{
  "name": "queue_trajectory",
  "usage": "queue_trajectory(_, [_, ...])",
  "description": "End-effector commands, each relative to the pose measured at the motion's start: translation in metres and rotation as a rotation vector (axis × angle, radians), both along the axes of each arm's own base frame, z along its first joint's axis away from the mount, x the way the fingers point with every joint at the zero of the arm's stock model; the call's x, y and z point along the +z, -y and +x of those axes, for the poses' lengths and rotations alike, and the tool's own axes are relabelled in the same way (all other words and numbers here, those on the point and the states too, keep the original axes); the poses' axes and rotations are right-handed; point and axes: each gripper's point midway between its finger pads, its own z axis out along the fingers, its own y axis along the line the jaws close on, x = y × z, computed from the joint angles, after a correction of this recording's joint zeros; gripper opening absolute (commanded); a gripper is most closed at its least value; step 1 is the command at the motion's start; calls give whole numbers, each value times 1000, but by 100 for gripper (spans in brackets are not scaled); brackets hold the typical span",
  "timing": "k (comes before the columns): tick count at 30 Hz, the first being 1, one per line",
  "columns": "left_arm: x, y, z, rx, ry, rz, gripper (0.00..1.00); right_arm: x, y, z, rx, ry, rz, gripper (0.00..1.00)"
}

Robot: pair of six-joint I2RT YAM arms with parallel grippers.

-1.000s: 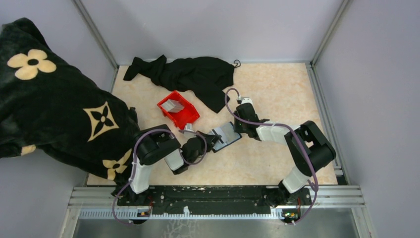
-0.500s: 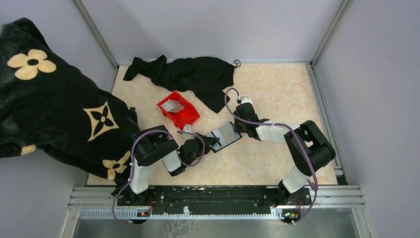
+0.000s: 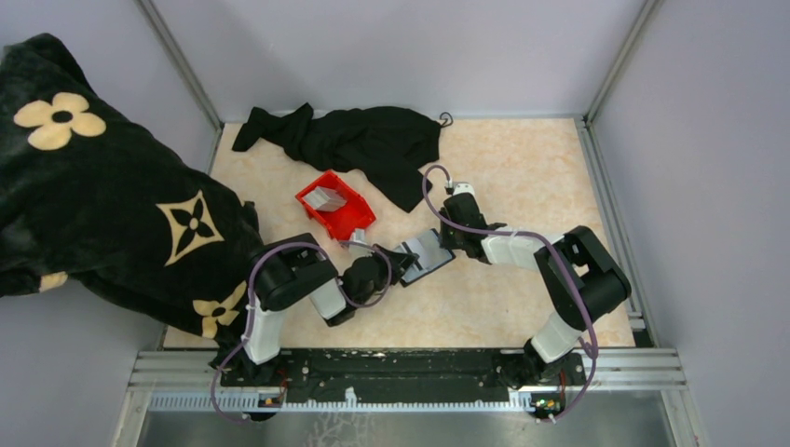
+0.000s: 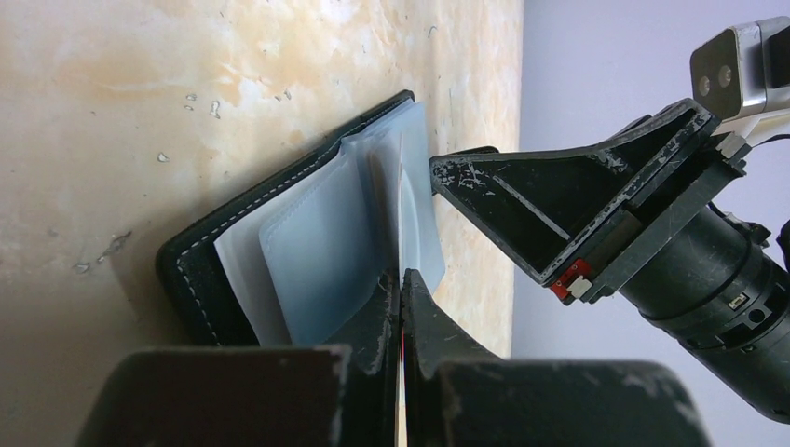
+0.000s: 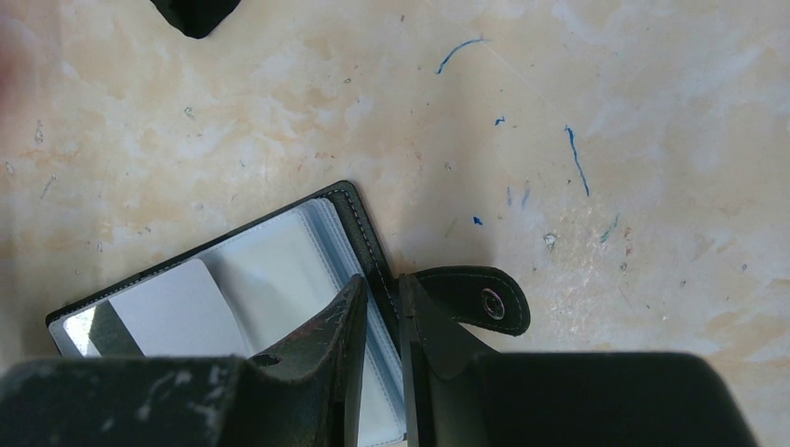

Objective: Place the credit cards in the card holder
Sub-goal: Insert the credit card into the card holder.

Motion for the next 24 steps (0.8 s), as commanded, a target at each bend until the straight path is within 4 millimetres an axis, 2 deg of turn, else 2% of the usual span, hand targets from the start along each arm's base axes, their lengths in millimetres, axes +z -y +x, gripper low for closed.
queue_trajectory(1, [-4,4,-1,-14,4,21,0,-40,9,-31,38,-147,-79,19])
queue_trajectory(7, [-8,-7,-6,5,-12,30,0,-41,9,-32,37,-149,-76,19])
queue_trajectory(24, [-22,-6,-24,2,-83,35,0,-42,9,-33,35,-151,-72,19])
